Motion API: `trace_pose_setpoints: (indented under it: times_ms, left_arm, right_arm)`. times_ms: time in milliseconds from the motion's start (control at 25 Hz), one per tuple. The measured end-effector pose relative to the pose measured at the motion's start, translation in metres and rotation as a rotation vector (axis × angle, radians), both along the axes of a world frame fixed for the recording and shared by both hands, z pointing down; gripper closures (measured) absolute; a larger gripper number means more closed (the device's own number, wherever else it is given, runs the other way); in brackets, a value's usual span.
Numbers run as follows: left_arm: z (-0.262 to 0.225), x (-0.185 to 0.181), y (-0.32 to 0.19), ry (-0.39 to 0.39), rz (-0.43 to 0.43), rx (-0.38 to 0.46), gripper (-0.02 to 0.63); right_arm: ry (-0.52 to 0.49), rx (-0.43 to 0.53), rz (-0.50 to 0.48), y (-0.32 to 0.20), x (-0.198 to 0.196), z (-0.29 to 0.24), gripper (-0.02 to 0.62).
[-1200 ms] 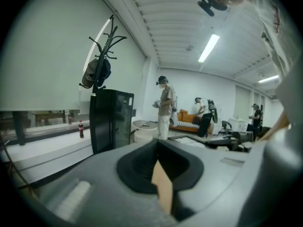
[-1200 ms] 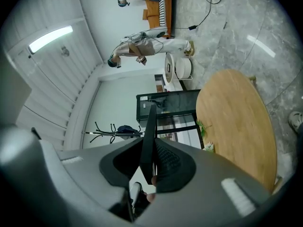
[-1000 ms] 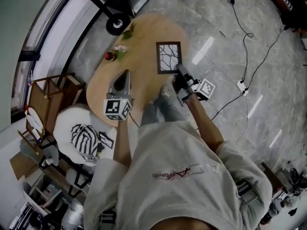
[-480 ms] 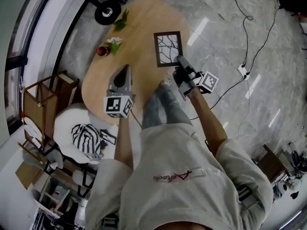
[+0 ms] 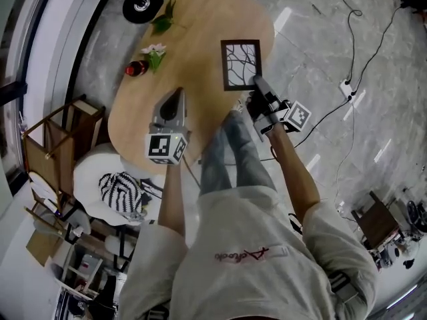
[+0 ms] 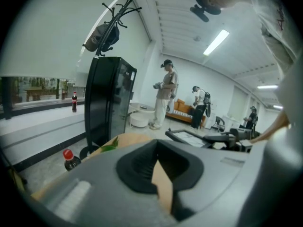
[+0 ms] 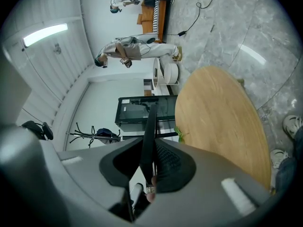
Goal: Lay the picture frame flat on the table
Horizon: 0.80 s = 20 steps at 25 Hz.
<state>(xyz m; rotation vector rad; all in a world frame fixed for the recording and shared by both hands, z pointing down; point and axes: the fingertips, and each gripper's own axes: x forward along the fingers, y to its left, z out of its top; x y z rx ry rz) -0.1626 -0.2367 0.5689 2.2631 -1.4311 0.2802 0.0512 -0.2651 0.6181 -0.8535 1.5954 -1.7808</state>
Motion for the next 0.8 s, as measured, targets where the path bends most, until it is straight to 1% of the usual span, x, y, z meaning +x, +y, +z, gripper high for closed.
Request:
trace_pose_setpoints:
  times_ms: [240,520,800]
  left_arm:
    - [0.039,-0.001,-0.004,0.004,0.002,-0.004,0.606]
    - [0.083,0.011,0.001,0.009,0.01,-0.014,0.606]
    - [0.148,0.018,0.011,0.019,0.023,-0.043,0.606]
  right_arm:
    - [0.014,-0.009,0.003,0.0,0.003,0.041,0.523]
    - [0.019,-0.011,-0.011,0.004,0.008,0.086,0.523]
    - [0.024,-0.04,-0.011,0.009,0.003,0.152,0.523]
